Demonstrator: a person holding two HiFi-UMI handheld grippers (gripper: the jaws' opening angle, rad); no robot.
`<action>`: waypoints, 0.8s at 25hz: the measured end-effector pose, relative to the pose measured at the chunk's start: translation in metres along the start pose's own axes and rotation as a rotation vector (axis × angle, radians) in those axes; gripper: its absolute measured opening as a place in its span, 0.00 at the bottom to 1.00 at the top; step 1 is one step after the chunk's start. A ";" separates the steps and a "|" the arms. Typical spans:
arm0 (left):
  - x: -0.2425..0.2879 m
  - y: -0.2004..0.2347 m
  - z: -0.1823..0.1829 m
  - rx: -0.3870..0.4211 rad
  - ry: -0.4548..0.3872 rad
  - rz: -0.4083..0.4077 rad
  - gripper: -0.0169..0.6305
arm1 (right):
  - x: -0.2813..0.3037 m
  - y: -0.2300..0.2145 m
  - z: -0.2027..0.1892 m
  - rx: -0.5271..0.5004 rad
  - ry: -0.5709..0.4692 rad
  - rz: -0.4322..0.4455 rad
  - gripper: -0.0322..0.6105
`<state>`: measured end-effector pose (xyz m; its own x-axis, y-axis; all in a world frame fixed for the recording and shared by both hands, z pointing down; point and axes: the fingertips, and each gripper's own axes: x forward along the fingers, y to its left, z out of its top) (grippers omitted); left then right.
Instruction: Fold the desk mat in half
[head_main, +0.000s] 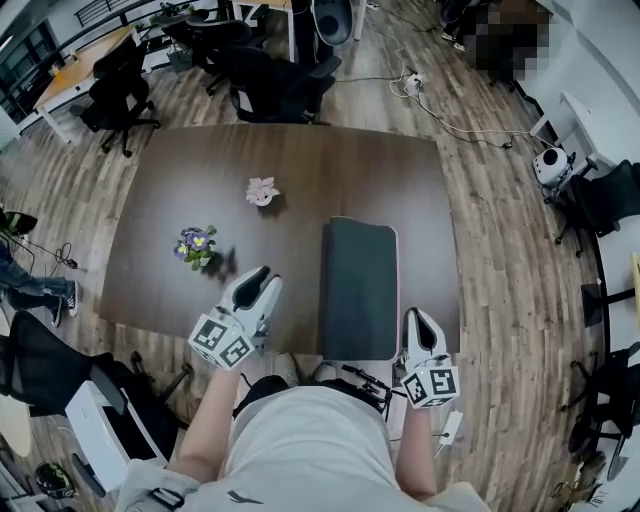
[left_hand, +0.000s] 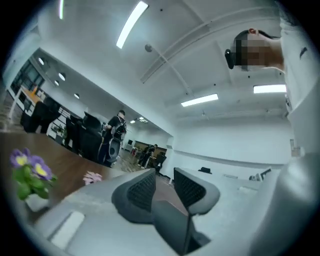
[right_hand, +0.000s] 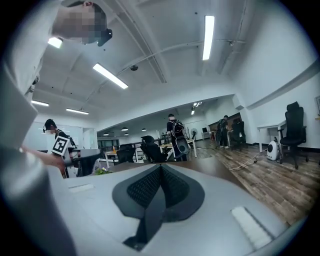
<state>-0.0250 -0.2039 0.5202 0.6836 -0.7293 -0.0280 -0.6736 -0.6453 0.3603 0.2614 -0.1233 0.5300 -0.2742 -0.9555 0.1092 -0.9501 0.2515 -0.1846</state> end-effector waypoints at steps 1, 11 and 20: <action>-0.020 0.008 0.007 0.042 -0.002 0.040 0.22 | 0.004 0.006 0.003 -0.011 -0.002 0.013 0.05; -0.112 0.043 0.017 0.257 0.006 0.254 0.08 | 0.036 0.063 0.017 -0.125 0.004 0.089 0.05; -0.117 0.053 0.011 0.266 0.020 0.284 0.04 | 0.046 0.071 0.012 -0.127 0.017 0.110 0.05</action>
<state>-0.1440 -0.1554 0.5325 0.4632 -0.8844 0.0574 -0.8843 -0.4568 0.0969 0.1834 -0.1513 0.5106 -0.3787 -0.9187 0.1124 -0.9252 0.3727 -0.0710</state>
